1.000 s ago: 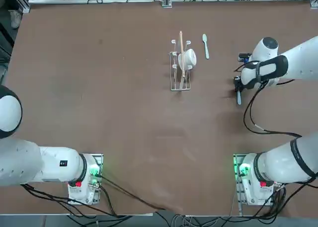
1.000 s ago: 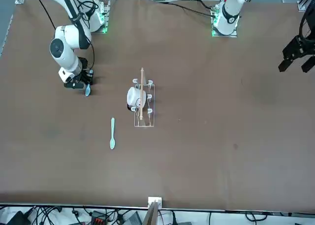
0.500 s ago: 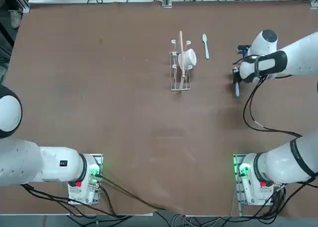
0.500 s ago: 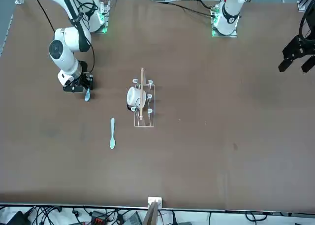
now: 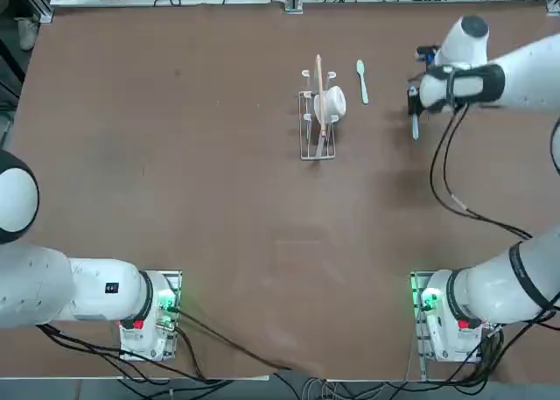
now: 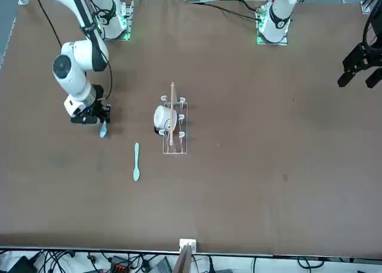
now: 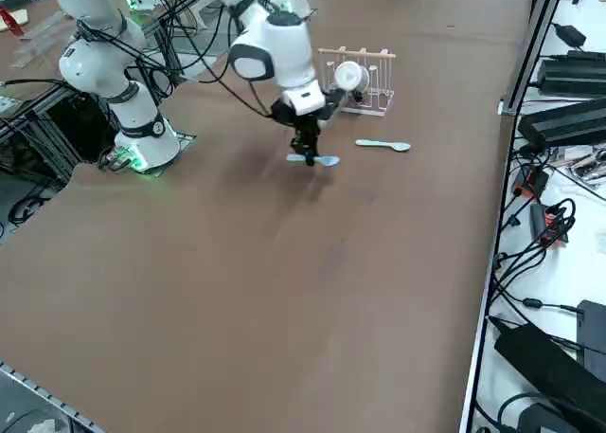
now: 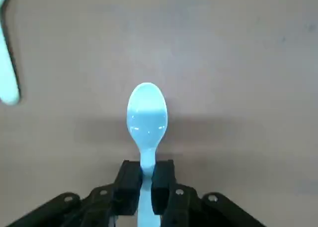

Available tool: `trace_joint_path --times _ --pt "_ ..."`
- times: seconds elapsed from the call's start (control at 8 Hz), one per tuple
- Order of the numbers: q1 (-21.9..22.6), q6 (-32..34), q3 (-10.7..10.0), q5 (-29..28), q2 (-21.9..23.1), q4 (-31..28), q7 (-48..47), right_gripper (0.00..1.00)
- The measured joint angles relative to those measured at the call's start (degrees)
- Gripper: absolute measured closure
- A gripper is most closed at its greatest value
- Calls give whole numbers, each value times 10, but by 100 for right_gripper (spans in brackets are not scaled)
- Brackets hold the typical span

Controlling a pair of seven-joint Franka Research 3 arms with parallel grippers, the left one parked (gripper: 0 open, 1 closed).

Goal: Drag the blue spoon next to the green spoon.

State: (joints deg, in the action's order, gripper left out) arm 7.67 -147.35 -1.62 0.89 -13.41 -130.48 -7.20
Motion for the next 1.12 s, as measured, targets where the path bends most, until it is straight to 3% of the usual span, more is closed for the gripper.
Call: trace_joint_path --times 0.38,0.62,0.88,1.12 --pt "8 139 1 0 -99 211 1 85" --pt "25 181 1 0 -183 326 1 85" --pt "37 192 1 -1 -255 397 -1 85" --pt "36 192 0 -1 -292 420 -3 85"
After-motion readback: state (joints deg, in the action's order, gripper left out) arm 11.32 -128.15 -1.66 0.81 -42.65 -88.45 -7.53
